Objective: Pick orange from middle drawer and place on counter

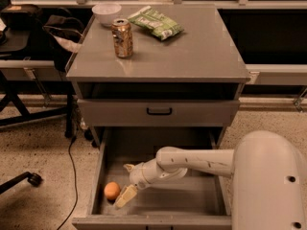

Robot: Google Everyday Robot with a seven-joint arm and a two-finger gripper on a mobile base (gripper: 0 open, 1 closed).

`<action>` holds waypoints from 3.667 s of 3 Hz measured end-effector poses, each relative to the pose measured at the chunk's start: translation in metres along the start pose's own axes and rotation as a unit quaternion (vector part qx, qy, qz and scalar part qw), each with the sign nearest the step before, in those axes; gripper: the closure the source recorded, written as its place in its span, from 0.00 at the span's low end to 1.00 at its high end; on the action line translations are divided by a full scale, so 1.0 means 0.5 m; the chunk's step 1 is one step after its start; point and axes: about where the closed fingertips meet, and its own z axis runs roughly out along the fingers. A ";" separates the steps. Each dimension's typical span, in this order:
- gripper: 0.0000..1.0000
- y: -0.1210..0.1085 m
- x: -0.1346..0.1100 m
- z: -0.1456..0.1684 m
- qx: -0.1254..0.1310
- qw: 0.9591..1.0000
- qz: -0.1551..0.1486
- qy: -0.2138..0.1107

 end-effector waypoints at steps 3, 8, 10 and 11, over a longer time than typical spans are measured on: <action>0.00 -0.016 0.040 0.022 0.072 0.997 0.032 0.010; 0.00 0.009 0.003 0.076 0.036 0.999 0.007 0.006; 0.42 0.009 0.003 0.076 0.036 0.999 0.007 0.006; 0.66 0.009 0.003 0.076 0.036 0.999 0.007 0.006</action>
Offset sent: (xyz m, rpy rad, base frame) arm 0.0018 -0.0097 -0.0262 -0.0741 -0.0207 -0.1622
